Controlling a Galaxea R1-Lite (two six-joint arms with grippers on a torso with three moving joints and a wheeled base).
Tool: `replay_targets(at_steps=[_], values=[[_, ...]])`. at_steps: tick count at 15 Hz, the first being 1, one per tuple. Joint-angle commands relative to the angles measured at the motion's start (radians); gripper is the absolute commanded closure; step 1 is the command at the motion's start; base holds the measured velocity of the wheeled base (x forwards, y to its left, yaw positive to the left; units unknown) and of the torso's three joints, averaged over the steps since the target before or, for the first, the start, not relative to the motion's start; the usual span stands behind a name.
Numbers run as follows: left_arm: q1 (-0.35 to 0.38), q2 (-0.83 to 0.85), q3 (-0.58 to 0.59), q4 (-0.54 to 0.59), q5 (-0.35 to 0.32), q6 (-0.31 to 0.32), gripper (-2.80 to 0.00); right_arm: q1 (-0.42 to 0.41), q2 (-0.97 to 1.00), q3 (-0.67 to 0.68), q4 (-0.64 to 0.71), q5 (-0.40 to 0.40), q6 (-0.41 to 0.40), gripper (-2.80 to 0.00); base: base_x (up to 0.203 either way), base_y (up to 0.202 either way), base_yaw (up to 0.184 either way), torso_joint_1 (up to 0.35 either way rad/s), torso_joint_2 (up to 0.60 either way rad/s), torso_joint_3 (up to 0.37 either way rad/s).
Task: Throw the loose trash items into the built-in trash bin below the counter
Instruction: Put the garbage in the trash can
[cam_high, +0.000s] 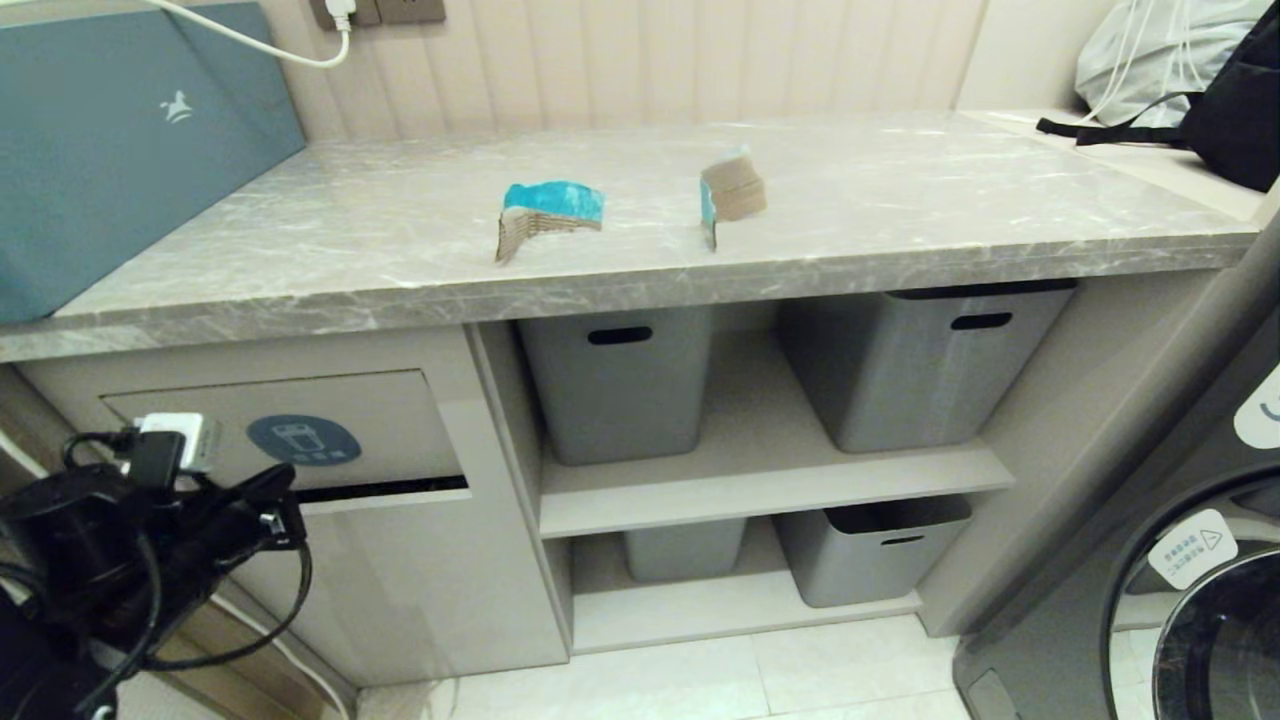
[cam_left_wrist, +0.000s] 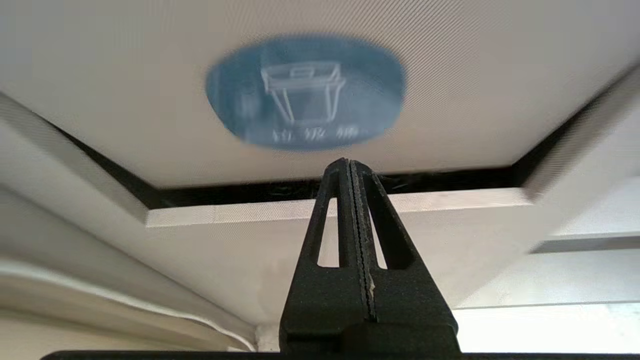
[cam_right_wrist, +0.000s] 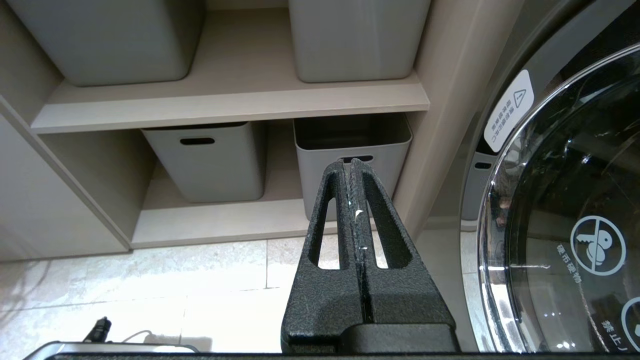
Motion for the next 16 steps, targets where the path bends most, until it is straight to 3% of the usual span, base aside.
replay_targets(at_steps=[1, 4, 9, 12, 14, 16], values=[[-0.003, -0.108, 0.044, -0.008, -0.004, 0.001, 0.00, 0.000, 0.000, 0.000, 0.000, 0.000, 0.000, 0.00, 0.000, 0.000, 0.000, 0.000, 0.00, 0.000], [-0.016, -0.325, 0.119, 0.045, -0.048, 0.012, 0.00, 0.001, 0.000, 0.000, 0.000, 0.000, 0.000, 0.00, 0.000, 0.000, 0.000, 0.000, 0.00, 0.000], [-0.096, -0.697, 0.159, 0.256, -0.193, 0.091, 0.00, -0.001, 0.000, 0.000, 0.000, 0.000, -0.001, 0.00, 0.000, 0.000, 0.000, 0.000, 0.00, 0.000], [-0.221, -0.774, 0.122, 0.297, -0.272, 0.111, 0.00, -0.001, 0.000, 0.000, 0.000, 0.000, -0.001, 0.00, 0.000, 0.000, 0.000, 0.000, 0.00, 0.000], [-0.223, -0.791, 0.116, 0.299, -0.377, 0.112, 0.00, 0.000, 0.000, 0.000, 0.000, 0.000, 0.000, 0.00, 0.000, 0.000, 0.000, 0.000, 0.00, 0.000], [-0.221, -0.795, 0.075, 0.322, -0.424, 0.114, 0.00, 0.000, 0.000, 0.000, 0.000, 0.000, 0.000, 0.00, 0.000, 0.000, 0.000, 0.000, 0.00, 0.000]])
